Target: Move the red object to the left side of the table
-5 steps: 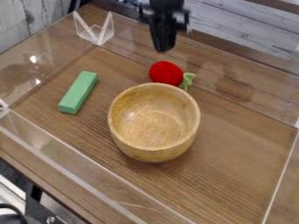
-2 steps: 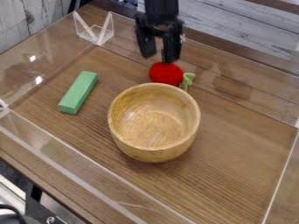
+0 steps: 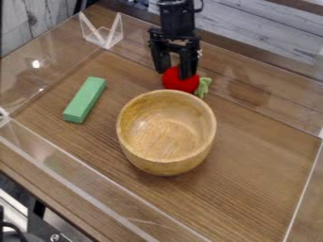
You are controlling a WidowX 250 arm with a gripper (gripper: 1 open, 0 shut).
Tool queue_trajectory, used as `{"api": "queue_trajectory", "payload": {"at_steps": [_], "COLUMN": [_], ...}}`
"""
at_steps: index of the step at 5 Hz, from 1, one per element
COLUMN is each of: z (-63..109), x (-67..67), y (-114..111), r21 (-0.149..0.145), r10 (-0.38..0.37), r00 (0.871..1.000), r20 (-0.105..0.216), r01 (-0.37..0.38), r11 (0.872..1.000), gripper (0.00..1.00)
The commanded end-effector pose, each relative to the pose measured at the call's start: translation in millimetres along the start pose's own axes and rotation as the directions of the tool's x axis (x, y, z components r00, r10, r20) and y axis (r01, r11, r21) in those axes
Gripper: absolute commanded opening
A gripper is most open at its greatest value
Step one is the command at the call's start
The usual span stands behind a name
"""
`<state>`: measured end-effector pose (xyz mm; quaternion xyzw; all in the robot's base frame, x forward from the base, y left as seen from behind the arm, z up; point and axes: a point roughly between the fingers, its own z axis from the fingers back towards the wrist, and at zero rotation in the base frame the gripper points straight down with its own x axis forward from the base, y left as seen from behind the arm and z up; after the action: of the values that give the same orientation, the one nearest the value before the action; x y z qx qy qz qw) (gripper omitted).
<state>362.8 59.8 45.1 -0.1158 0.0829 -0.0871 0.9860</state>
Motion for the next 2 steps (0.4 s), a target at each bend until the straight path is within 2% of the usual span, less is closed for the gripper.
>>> {"api": "queue_trajectory", "payload": {"at_steps": [1,2], "z": [26.9,34.1], "x": [8.3,2.9], "y": [3.7,7.2], "r21": [0.032,0.029], "r10": [-0.019,-0.034], "r00": [0.998,0.997], "r20": [0.054,0.069], "r01": [0.017,0.032], "r11": [0.999,0.999], "gripper": [0.0,0.0]}}
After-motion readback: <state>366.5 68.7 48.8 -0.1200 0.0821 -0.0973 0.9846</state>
